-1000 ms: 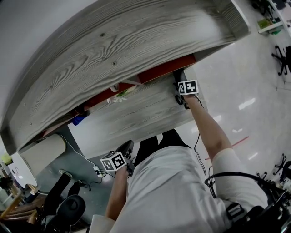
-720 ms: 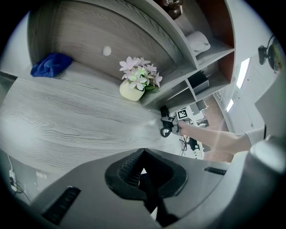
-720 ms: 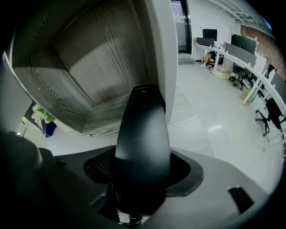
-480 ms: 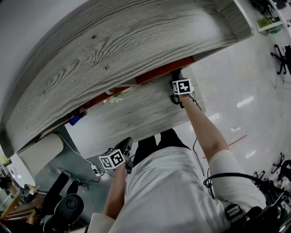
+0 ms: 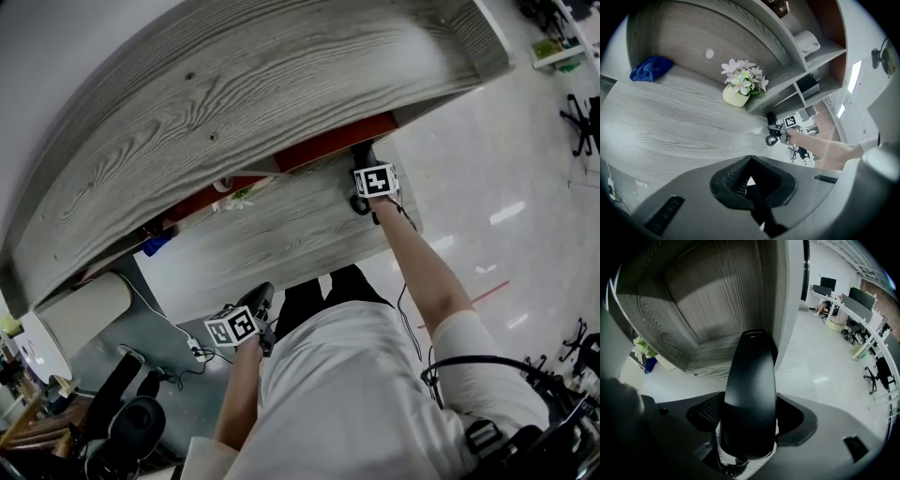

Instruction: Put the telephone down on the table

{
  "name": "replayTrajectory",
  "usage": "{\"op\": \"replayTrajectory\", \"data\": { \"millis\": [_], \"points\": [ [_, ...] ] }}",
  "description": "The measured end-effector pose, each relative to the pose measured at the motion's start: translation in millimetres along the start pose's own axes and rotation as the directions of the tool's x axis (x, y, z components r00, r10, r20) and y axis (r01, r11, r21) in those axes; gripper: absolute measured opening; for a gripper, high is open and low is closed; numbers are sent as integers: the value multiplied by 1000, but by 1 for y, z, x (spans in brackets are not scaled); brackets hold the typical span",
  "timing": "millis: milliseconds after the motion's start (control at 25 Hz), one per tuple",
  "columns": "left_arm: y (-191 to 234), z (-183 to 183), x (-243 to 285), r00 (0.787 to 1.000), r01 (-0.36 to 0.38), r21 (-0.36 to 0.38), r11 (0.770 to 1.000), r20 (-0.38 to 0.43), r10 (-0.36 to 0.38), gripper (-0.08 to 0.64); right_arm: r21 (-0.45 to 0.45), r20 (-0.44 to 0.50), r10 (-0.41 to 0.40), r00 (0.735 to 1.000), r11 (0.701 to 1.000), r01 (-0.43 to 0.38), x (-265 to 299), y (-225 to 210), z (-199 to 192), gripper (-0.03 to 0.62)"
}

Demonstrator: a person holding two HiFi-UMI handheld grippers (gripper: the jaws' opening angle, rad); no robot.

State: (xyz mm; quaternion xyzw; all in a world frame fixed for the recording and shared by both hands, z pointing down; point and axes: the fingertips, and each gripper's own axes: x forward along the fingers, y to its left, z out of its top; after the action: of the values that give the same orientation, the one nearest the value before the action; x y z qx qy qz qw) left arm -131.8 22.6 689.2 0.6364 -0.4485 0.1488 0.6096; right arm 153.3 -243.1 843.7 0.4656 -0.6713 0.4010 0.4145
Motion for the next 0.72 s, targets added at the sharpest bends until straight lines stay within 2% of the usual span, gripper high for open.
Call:
{"op": "replayTrajectory", "data": {
  "millis": [160, 320, 440, 640, 720],
  "points": [
    [-6, -5, 1, 1000, -1, 9, 1000, 15, 1, 11, -65, 28, -39, 999, 997, 41, -8, -9, 2, 313],
    [-7, -8, -1, 999, -14, 8, 1000, 36, 14, 11, -101, 67, -12, 998, 995, 19, -24, -4, 7, 313],
    [-6, -11, -6, 998, -26, 2, 1000, 58, 25, 11, -72, 107, -2, 994, 997, 9, -39, -6, 9, 311],
    [1, -26, -18, 995, -31, -55, 998, 89, 36, 11, -2, 185, 29, 982, 1000, -29, -75, -12, 6, 310],
    [5, -29, -23, 993, -47, -57, 997, 104, 53, 11, 10, 218, 46, 975, 999, -49, -90, -14, 3, 278]
  ]
}}
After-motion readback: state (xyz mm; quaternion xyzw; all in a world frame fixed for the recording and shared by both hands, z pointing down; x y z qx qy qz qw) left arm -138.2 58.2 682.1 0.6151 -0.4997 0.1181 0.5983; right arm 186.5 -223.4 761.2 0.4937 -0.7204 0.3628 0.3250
